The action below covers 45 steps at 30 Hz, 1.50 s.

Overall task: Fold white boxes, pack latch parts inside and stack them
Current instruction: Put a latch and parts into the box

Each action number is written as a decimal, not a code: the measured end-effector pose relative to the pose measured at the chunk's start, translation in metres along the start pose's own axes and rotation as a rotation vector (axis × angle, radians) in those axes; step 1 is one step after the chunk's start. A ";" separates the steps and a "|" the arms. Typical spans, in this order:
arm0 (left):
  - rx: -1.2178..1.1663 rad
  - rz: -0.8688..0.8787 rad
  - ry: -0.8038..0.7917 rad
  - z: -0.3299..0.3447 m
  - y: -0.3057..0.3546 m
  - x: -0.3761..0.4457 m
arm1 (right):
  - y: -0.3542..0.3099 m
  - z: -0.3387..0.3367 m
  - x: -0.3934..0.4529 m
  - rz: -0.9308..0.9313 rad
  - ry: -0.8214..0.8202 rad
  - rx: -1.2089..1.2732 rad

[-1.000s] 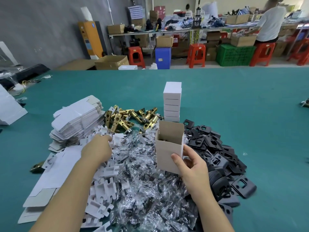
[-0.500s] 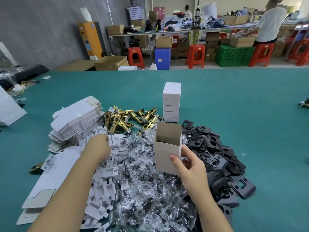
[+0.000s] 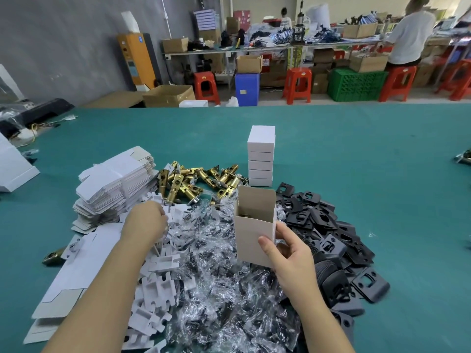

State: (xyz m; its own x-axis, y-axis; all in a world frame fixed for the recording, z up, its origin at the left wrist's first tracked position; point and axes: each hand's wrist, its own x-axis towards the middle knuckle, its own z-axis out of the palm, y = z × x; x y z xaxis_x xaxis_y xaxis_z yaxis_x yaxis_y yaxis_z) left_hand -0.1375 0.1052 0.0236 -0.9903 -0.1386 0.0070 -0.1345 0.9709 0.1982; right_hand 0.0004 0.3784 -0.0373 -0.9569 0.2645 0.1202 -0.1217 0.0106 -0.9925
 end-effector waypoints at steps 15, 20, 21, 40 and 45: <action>-0.374 0.356 0.476 -0.086 0.072 -0.063 | 0.002 -0.001 0.001 0.019 -0.014 0.006; 0.004 0.256 0.182 -0.061 0.064 -0.049 | 0.002 -0.001 0.002 0.018 -0.016 0.004; 0.110 0.248 0.160 -0.054 0.061 -0.047 | 0.003 -0.001 0.002 0.015 -0.018 0.004; 0.336 0.452 0.058 -0.013 0.040 -0.028 | 0.004 0.000 0.004 0.000 -0.035 -0.003; 0.160 0.451 0.246 -0.018 0.042 -0.032 | 0.004 0.000 0.004 -0.012 -0.031 -0.022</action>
State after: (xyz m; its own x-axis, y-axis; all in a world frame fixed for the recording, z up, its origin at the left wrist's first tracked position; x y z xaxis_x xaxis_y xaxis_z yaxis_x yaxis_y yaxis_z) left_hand -0.1112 0.1470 0.0495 -0.9162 0.2759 0.2905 0.2797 0.9596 -0.0294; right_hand -0.0036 0.3790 -0.0405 -0.9632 0.2338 0.1326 -0.1280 0.0346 -0.9912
